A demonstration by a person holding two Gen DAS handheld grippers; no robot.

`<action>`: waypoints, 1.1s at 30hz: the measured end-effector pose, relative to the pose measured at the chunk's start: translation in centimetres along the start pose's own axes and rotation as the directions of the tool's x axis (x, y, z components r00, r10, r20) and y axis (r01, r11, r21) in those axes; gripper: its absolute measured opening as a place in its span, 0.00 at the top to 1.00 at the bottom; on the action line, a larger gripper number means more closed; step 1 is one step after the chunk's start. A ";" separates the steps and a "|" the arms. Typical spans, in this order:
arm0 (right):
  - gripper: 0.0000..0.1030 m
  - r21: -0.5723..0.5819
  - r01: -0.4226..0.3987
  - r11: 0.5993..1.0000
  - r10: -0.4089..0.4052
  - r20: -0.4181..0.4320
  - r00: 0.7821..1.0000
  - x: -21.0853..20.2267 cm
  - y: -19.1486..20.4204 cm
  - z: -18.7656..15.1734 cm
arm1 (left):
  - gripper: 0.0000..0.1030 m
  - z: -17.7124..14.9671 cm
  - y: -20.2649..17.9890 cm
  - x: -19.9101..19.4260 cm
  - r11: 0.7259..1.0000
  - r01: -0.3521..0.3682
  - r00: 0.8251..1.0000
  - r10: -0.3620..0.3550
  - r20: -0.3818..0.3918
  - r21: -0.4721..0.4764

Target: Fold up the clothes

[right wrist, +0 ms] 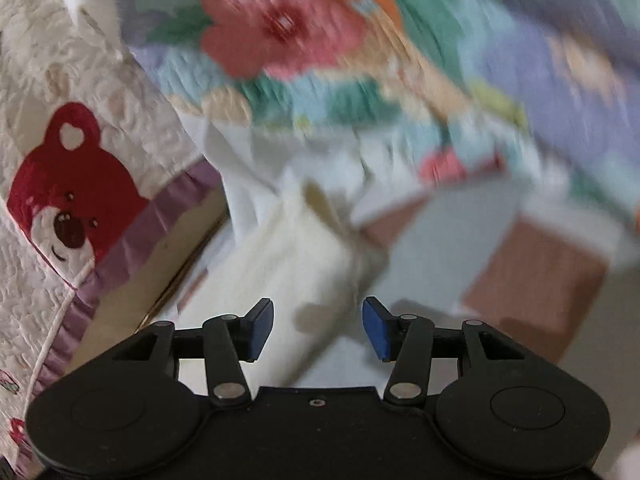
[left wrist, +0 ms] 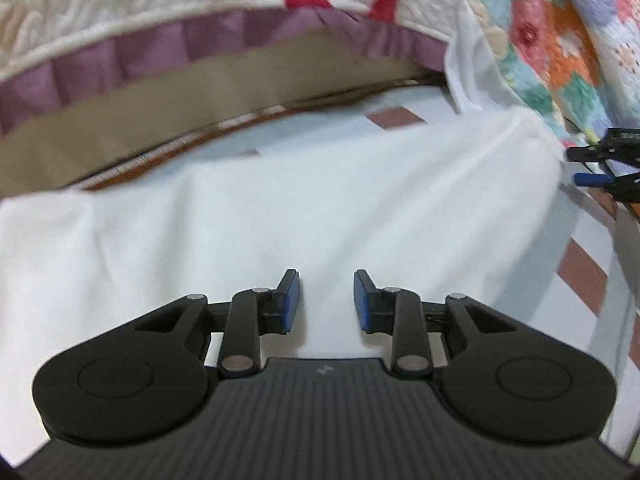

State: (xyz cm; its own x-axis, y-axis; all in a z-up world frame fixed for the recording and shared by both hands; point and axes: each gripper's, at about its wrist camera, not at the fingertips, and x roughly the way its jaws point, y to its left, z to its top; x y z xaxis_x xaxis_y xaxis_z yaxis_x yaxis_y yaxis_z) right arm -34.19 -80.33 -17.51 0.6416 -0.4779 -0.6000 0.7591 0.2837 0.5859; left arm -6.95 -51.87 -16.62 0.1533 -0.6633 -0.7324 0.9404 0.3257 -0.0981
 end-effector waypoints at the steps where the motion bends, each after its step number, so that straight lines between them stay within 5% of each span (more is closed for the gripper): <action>1: 0.45 0.022 -0.017 1.000 0.017 -0.001 1.000 0.0 -0.3 -0.9 | 0.69 -0.2 -0.3 0.0 1.000 0.005 1.000 -0.005 0.002 0.009; 4: 0.41 -0.008 -0.024 1.000 0.025 0.038 0.999 1.3 0.6 -1.2 | 0.66 -0.7 -1.1 -0.5 0.999 0.044 0.999 -0.045 0.010 0.015; 5: 0.47 -0.035 -0.018 0.999 0.019 0.050 0.999 2.0 1.1 -0.9 | 0.66 -0.8 -1.3 -0.7 0.998 0.060 0.998 -0.060 0.013 0.015; 6: 0.89 -0.071 -0.014 0.997 0.019 0.066 0.998 2.5 1.7 -0.5 | 0.66 -1.0 -1.6 -0.9 0.997 0.075 0.997 -0.076 0.016 0.015; 13: 0.93 -0.234 0.082 0.969 -0.055 0.122 0.991 2.7 1.9 1.6 | 0.64 -2.7 -1.7 -1.6 0.990 0.132 0.991 -0.131 0.031 -0.051; 20: 0.81 -0.391 0.221 0.893 -0.178 0.144 0.973 3.5 3.0 0.5 | 0.60 -3.1 -1.4 -3.1 0.992 0.088 0.996 -0.087 0.012 -0.088; 22: 0.71 -0.417 0.268 0.868 -0.220 0.162 0.962 3.6 3.4 0.5 | 0.58 -3.8 -0.4 -4.6 0.993 0.055 0.998 -0.054 0.010 -0.103; 24: 0.39 -0.414 0.335 0.846 -0.278 0.193 0.941 3.4 3.5 0.5 | 0.58 -5.0 1.4 -6.7 0.991 -0.006 1.000 0.009 0.025 -0.134; 26: 0.35 -0.413 0.367 0.833 -0.300 0.219 0.928 2.8 3.6 0.2 | 0.58 -6.5 4.0 -9.3 0.978 -0.077 0.993 0.091 0.068 -0.191; 30: 0.35 -0.431 0.345 0.834 -0.247 0.267 0.932 0.7 5.9 -1.1 | 0.57 -9.6 10.9 -15.0 0.909 -0.252 0.956 0.287 0.062 -0.332; 33: 0.35 -0.432 0.330 0.839 -0.193 0.331 0.924 -1.3 8.3 -2.4 | 0.56 -12.9 16.2 -20.1 0.814 -0.365 0.906 0.422 0.029 -0.452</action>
